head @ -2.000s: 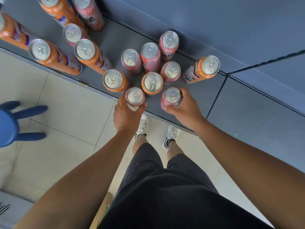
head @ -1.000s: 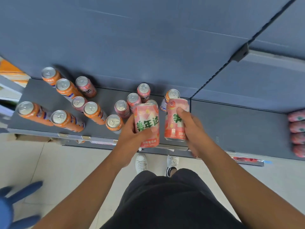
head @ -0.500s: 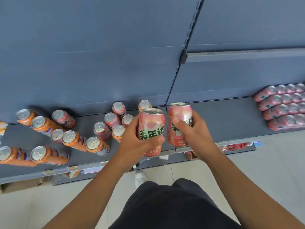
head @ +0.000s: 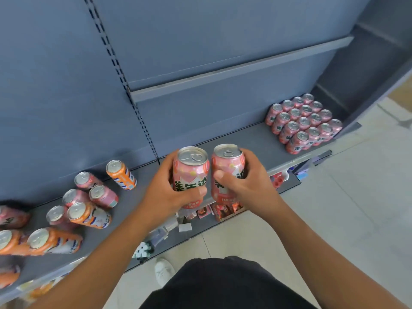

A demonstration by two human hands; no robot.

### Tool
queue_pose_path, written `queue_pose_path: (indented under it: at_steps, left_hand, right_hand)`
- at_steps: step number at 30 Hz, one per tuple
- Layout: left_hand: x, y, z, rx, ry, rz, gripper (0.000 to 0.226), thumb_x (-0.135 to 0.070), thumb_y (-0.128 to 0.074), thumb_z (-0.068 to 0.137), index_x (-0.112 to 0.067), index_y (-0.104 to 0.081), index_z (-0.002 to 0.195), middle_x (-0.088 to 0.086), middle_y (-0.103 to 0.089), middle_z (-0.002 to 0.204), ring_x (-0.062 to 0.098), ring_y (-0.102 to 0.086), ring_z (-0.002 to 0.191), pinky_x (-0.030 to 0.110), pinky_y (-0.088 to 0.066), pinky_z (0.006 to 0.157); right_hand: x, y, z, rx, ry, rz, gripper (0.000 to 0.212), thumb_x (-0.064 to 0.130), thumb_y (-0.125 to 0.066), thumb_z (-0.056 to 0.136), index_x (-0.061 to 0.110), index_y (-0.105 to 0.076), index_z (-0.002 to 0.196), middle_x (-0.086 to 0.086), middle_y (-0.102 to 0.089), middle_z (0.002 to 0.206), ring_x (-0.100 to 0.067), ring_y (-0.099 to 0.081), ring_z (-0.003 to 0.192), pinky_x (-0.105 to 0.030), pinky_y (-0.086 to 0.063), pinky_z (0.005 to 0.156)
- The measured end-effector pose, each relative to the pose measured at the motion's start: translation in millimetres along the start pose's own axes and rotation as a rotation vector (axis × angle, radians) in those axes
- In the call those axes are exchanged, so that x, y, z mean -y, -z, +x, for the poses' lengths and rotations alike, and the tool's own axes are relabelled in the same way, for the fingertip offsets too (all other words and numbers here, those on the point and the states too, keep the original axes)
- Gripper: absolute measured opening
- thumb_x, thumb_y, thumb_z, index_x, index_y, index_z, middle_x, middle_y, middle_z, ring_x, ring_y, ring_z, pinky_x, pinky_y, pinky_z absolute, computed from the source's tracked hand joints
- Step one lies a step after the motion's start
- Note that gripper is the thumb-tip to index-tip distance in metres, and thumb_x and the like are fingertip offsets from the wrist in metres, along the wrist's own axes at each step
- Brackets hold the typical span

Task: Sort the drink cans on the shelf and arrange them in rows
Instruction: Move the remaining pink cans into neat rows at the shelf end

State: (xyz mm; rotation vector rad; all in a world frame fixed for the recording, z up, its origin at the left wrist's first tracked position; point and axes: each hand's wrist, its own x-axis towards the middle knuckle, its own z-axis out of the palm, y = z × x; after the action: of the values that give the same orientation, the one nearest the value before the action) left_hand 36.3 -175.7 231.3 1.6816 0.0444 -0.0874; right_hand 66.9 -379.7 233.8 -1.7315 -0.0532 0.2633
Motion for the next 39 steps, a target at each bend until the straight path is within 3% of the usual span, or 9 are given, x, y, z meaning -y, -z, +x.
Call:
queue_pose_path:
  at_steps: [6,13,18,22,28,33,39]
  left_hand:
    - [-18.3,-78.0,21.7,0.107,-0.044,0.107,0.071,-0.046,-0.086,0.052,-0.063,-0.051,0.111,-0.026,-0.064,0.115,0.001,-0.063,0.107,0.015,-0.052,0.081]
    - [-22.6,-137.1,54.0,0.212,-0.044,0.143,0.075,-0.047,-0.086,0.053,-0.055,-0.051,0.118,-0.022,-0.065,0.115,0.010,-0.064,0.109,0.028,-0.053,0.089]
    - [-28.7,-170.5,86.6,0.281,-0.064,0.111,0.076,-0.040,-0.087,0.055,-0.041,-0.053,0.123,-0.015,-0.068,0.116,0.010,-0.066,0.108,0.025,-0.054,0.085]
    - [-25.6,-188.5,119.5,0.283,-0.059,0.115,0.073,-0.042,-0.087,0.054,-0.048,-0.054,0.119,-0.017,-0.067,0.116,0.009,-0.066,0.109,0.026,-0.054,0.086]
    - [-18.0,-205.5,188.8,0.301,-0.036,0.069,0.067,-0.036,-0.087,0.057,-0.048,-0.058,0.116,-0.010,-0.069,0.115,0.013,-0.068,0.105,0.029,-0.056,0.086]
    - [-9.2,-214.8,254.8,0.327,0.022,0.058,0.075,-0.036,-0.089,0.059,-0.041,-0.055,0.126,-0.008,-0.067,0.120,0.018,-0.066,0.111,0.037,-0.057,0.091]
    - [-7.9,-222.9,314.5,0.272,0.050,0.031,0.071,-0.035,-0.087,0.057,-0.037,-0.058,0.122,-0.008,-0.070,0.114,0.016,-0.068,0.104,0.032,-0.057,0.086]
  right_hand:
    - [-16.5,88.8,-19.7,-0.076,0.003,-0.043,0.064,0.040,-0.086,0.073,0.031,-0.051,0.127,0.019,-0.068,0.107,-0.004,-0.067,0.101,-0.027,-0.057,0.086]
    - [-27.4,147.8,-22.1,-0.195,-0.018,-0.002,0.065,0.039,-0.085,0.074,0.031,-0.050,0.127,0.018,-0.065,0.111,0.002,-0.064,0.101,-0.016,-0.053,0.079]
    - [-30.5,175.4,-8.8,-0.269,-0.034,0.031,0.063,0.036,-0.085,0.075,0.031,-0.050,0.127,0.020,-0.066,0.109,0.005,-0.064,0.098,-0.011,-0.052,0.075]
    - [-35.1,199.3,12.3,-0.309,-0.064,0.031,0.058,0.035,-0.085,0.075,0.035,-0.052,0.123,0.021,-0.067,0.105,0.005,-0.065,0.097,-0.011,-0.052,0.074]
    - [-44.2,235.2,73.3,-0.334,-0.097,0.030,0.049,0.027,-0.084,0.077,0.034,-0.057,0.117,0.018,-0.071,0.100,-0.003,-0.069,0.095,-0.018,-0.055,0.078]
    - [-45.7,259.7,140.5,-0.331,-0.116,-0.005,0.057,0.034,-0.083,0.078,0.030,-0.055,0.127,0.019,-0.070,0.104,-0.001,-0.067,0.097,-0.021,-0.056,0.081]
    - [-45.5,277.2,210.3,-0.278,-0.113,-0.052,0.054,0.031,-0.084,0.078,0.033,-0.054,0.123,0.030,-0.066,0.100,0.004,-0.065,0.097,-0.012,-0.053,0.076]
